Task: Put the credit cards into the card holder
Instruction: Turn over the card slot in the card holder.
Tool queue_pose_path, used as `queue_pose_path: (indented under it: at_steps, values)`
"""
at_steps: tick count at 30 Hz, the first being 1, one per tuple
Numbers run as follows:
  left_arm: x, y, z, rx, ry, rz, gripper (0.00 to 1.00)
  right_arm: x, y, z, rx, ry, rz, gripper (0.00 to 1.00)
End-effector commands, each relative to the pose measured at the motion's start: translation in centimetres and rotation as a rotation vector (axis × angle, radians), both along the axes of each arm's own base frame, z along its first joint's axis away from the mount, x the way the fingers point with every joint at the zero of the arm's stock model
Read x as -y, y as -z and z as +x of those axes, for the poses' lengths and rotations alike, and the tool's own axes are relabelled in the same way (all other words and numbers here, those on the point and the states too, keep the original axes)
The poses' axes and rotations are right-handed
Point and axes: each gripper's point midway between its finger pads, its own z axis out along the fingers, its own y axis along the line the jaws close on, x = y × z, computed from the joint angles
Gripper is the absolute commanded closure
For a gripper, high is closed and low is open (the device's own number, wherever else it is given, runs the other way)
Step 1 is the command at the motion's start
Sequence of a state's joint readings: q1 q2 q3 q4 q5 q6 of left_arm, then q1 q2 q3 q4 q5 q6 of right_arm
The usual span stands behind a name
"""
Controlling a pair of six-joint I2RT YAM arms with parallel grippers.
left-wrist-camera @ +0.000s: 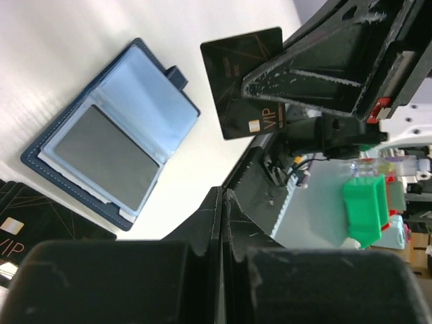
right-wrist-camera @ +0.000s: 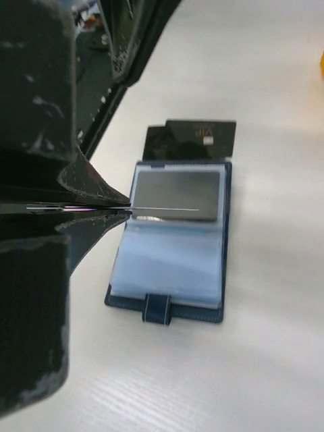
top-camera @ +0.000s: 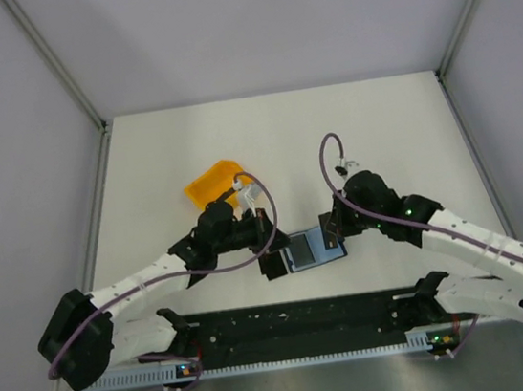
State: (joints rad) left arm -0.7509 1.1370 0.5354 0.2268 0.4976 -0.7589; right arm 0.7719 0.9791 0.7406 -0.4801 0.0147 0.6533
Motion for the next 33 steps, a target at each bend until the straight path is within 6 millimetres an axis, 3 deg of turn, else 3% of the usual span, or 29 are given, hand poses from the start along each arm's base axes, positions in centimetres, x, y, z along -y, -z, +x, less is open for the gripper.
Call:
queue_pose_path:
  at_steps: [1, 7, 11, 18, 33]
  values:
    - [1.4, 1.4, 1.5, 0.058, -0.058, 0.032, 1.00, 2.2, 1.3, 1.6, -0.034, 0.033, -0.102, 1.00]
    - [3.6, 4.0, 2.5, 0.048, -0.049, 0.094, 1.00, 2.4, 3.5, 2.1, -0.075, -0.002, -0.145, 1.00]
    - [3.7, 6.7, 2.9, 0.009, -0.069, 0.148, 1.00, 2.3, 5.2, 2.4, -0.105, -0.014, -0.168, 1.00]
    - [3.4, 9.4, 2.8, -0.027, -0.077, 0.213, 1.00, 2.5, 7.7, 3.1, -0.163, -0.029, -0.170, 1.00]
    - [2.5, 12.0, 2.6, -0.063, -0.093, 0.284, 1.00, 2.3, 12.3, 1.9, -0.308, -0.064, -0.204, 1.00]
